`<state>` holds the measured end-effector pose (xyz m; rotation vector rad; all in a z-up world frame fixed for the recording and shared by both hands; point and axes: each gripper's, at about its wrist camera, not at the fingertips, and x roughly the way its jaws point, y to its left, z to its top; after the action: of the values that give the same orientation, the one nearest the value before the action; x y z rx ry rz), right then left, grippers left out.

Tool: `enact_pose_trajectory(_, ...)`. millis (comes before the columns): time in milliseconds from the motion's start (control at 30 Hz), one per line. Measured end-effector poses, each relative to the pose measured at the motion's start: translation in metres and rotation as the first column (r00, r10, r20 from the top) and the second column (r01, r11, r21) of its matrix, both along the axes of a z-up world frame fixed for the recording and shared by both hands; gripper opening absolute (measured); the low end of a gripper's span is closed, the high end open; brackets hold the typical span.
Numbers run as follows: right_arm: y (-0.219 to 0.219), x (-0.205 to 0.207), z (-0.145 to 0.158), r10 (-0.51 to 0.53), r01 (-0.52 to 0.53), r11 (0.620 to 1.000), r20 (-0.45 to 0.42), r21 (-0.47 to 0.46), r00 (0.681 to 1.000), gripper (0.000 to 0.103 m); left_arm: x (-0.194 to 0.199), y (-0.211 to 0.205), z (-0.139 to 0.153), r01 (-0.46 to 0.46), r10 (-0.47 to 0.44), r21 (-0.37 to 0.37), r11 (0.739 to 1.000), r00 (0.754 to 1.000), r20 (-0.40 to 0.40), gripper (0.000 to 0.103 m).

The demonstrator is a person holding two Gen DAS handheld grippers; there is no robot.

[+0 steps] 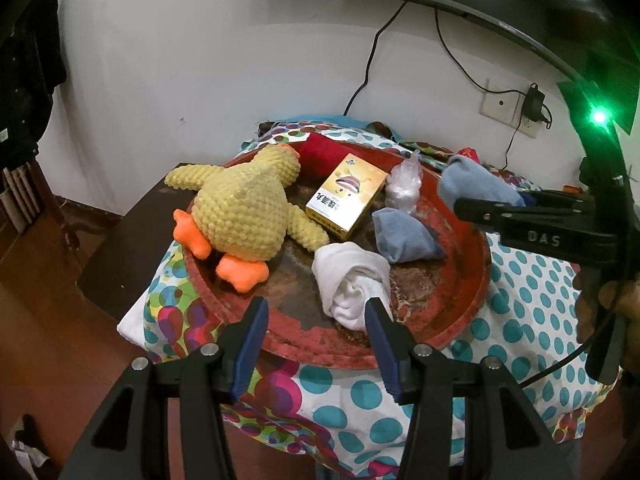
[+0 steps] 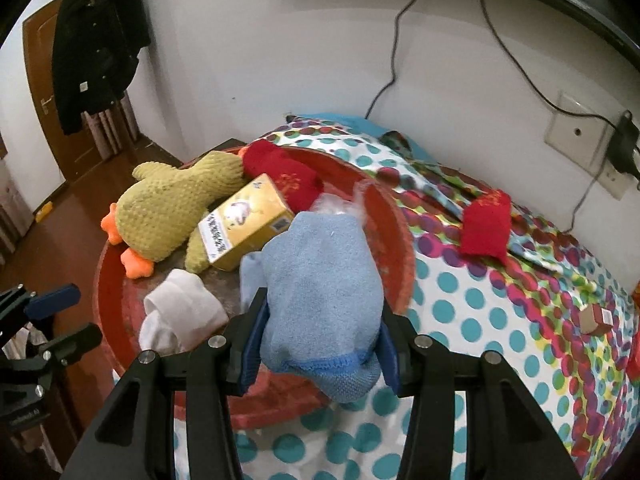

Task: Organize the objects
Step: 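Carry the blue sock onto the red tray and open the right tool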

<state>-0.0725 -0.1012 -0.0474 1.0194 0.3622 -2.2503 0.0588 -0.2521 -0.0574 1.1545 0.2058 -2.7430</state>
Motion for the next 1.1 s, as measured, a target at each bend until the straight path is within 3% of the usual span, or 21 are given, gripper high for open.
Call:
enact_pose_trajectory(700, -0.072, -0.016, -0.021, 0.033, -0.035, 0.998, 0.03, 0.05, 0.999, 0.046, 0.003, -0.01, 0.001, -0.042, 0.042, -0.009, 0.999, 0.999, -0.009, 0.051)
enact_pose_trajectory(1100, -0.08, -0.022, -0.034, 0.031, -0.033, 0.997, 0.038, 0.068, 0.999, 0.049, 0.002, -0.012, -0.003, -0.044, 0.044, -0.013, 0.999, 0.999, 0.001, 0.051)
